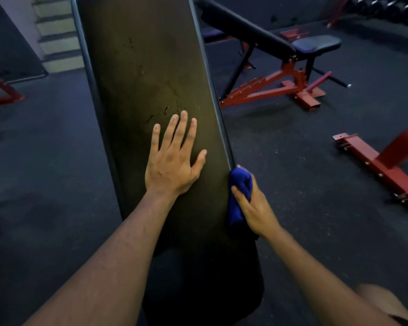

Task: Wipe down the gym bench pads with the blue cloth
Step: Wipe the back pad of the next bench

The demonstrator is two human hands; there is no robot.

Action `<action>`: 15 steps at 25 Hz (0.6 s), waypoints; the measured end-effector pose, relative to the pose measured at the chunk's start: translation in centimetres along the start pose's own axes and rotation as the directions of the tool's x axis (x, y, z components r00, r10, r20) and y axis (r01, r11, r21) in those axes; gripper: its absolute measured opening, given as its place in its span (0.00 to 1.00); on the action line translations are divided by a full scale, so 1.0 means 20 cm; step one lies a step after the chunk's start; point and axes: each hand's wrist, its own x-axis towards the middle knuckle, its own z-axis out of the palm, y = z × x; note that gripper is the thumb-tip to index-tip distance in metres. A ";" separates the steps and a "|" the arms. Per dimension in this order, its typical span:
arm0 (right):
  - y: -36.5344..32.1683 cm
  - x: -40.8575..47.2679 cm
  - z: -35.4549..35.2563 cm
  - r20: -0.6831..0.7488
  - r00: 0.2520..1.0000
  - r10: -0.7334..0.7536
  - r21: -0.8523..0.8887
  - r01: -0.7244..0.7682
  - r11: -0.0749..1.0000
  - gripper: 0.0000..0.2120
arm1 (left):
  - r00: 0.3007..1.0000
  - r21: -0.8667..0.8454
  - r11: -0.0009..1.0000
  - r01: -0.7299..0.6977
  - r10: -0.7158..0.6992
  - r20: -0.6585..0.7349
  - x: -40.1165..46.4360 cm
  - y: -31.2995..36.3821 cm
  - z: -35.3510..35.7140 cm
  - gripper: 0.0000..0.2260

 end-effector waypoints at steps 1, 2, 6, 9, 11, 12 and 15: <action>-0.04 0.07 -0.01 -0.004 1.000 -0.012 -0.005 0.012 1.000 0.19 | 1.000 -0.004 1.000 0.002 -0.002 0.002 0.00 0.00 -0.01 0.33; -0.09 0.15 -0.02 -0.016 1.000 -0.025 -0.001 0.025 1.000 0.17 | 1.000 -0.008 1.000 0.006 -0.005 0.005 0.00 0.00 -0.01 0.33; -0.13 0.25 -0.01 -0.029 0.999 -0.047 0.076 0.049 0.996 0.14 | 1.000 -0.003 1.000 0.007 -0.007 0.013 0.01 0.01 -0.03 0.33; -0.01 0.04 0.00 -0.034 0.999 -0.040 0.074 0.042 0.996 0.18 | 1.000 0.001 1.000 -0.002 0.002 0.027 0.00 0.01 -0.03 0.33; 0.11 -0.16 0.03 -0.042 0.998 -0.037 0.048 0.039 0.998 0.24 | 1.000 0.010 1.000 -0.004 0.004 0.030 0.00 0.02 -0.04 0.32; 0.15 -0.25 0.04 -0.047 0.999 -0.017 0.048 0.020 0.999 0.28 | 1.000 0.011 1.000 -0.003 0.002 0.030 0.00 0.03 -0.04 0.32; 0.16 -0.27 0.02 0.004 1.000 0.007 0.042 -0.007 0.999 0.30 | 0.999 0.013 1.000 0.005 -0.005 0.041 -0.01 0.02 -0.04 0.33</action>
